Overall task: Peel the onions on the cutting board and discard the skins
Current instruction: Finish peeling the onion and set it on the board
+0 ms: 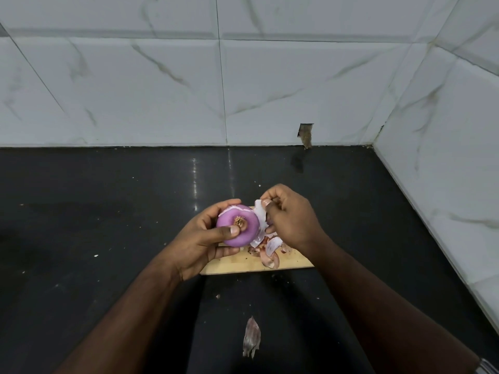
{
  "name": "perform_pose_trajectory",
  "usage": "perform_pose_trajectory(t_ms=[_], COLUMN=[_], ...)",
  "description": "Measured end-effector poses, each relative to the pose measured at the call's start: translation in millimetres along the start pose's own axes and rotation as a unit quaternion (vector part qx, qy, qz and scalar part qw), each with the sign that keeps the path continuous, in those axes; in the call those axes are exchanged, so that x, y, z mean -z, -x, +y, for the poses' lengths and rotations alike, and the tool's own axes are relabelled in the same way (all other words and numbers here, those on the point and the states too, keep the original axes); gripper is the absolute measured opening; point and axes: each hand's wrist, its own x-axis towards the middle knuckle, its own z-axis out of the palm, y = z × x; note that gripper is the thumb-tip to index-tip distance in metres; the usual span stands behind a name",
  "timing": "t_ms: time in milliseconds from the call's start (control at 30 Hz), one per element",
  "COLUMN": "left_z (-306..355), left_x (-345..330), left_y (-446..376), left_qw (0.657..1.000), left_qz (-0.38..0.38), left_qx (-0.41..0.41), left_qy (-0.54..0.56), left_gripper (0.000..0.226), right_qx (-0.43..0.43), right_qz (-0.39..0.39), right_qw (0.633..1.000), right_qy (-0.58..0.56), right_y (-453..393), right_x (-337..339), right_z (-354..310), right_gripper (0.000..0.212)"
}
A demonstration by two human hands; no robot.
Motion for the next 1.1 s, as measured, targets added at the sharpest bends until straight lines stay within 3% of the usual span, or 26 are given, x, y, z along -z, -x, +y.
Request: perform_pose_trajectory(t_ms=[133,233,500,733,800,867,967,1100], left_z=[-2.3,-4.2,-13.6,-13.4,-11.4,-8.0,-3.5,1.6], left_x=[-0.7,-4.6,-3.7,5.5,6.4,5.3,1.9,-8.3], left_y=[3.4,3.8,4.7,7.2,7.9,7.7,6.1,6.7], left_qw=[0.998,0.996,0.989,0.987,0.988,0.993,0.998,0.996], left_qz=[-0.043,-0.063,-0.076,-0.044,-0.035,-0.024,-0.027,0.0], left_qx=[0.0,0.002,0.031,0.029,0.03,0.035,0.031,0.015], left_qy=[0.037,0.062,0.12,0.151,0.145,0.112,0.045,-0.09], left_gripper=[0.067,0.085,0.087,0.088,0.079,0.069,0.071,0.083], right_qx=[-0.058,-0.027,0.025,0.004,0.014,0.014,0.025,0.039], right_qz=[0.013,0.012,-0.044,-0.062,-0.058,-0.122,-0.227,-0.223], right_qw=[0.998,0.995,0.971,0.994,0.998,0.992,0.973,0.974], right_qy=[-0.002,0.095,0.234,0.09,0.03,-0.025,-0.015,0.015], right_y=[-3.7,-2.2,-8.8,-7.7,-4.3,0.6,5.2,4.3], right_x=[2.9,-1.2,-9.0,9.8,18.2,23.5,20.4,16.0], right_z=[8.2,17.2,24.1,21.3,10.2,-1.5,-11.0,-10.5], right_gripper=[0.01,0.011,0.023,0.035,0.038,0.048,0.059,0.057])
